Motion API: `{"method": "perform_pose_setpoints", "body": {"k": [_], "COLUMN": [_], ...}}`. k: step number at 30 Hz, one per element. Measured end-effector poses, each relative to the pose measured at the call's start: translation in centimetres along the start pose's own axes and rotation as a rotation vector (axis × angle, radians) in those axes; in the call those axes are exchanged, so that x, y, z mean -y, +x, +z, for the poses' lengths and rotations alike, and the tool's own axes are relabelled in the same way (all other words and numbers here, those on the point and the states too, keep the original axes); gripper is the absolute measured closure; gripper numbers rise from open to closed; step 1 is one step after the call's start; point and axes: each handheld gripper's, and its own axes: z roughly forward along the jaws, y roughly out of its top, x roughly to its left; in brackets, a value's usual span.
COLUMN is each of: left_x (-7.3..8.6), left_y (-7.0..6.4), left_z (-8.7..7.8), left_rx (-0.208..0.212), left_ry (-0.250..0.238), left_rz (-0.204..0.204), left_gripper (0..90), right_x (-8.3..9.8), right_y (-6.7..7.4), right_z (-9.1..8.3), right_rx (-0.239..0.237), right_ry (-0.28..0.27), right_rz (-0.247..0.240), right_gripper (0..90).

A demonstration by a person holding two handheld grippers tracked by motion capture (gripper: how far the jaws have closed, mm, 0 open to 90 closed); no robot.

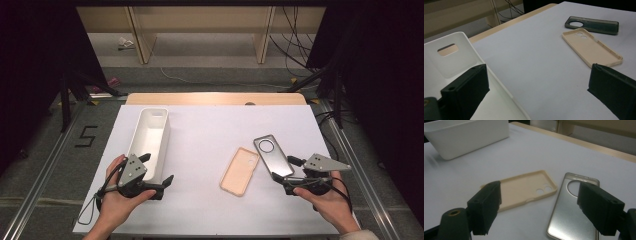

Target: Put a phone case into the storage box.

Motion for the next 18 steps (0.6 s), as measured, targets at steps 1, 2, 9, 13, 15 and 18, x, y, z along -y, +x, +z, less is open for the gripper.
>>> {"method": "perform_pose_setpoints", "body": {"k": [1, 2, 9, 13, 15, 18], "left_x": [0.0, 0.0, -0.1, 0.0, 0.0, 0.1], "left_y": [0.0, 0.0, 0.0, 0.0, 0.0, 0.0], "left_z": [0.0, 0.1, 0.2, 0.1, 0.0, -0.3], "left_rx": [0.0, 0.001, 0.004, 0.004, 0.001, -0.002], "left_ry": [0.0, 0.0, 0.002, -0.003, -0.006, -0.007], "left_rz": [0.0, -0.001, -0.003, -0.007, -0.009, -0.012], "left_gripper": [2.7, 3.0, 3.9, 4.9, 5.5, 6.3], "right_x": [0.0, 0.1, 0.2, 0.1, 0.0, -0.2], "right_y": [0.0, -0.1, -0.3, -0.4, -0.7, -1.4], "right_z": [0.0, 0.1, 0.2, 0.4, 0.8, 1.4], "right_rx": [0.002, -0.002, 0.007, 0.02, 0.029, 0.057], "right_ry": [0.001, 0.002, 0.011, 0.024, 0.049, 0.062], "right_rz": [0.001, 0.008, 0.016, 0.01, 0.022, 0.045], "right_gripper": [21.0, 21.5, 24.7, 30.0, 35.0, 36.9]}}
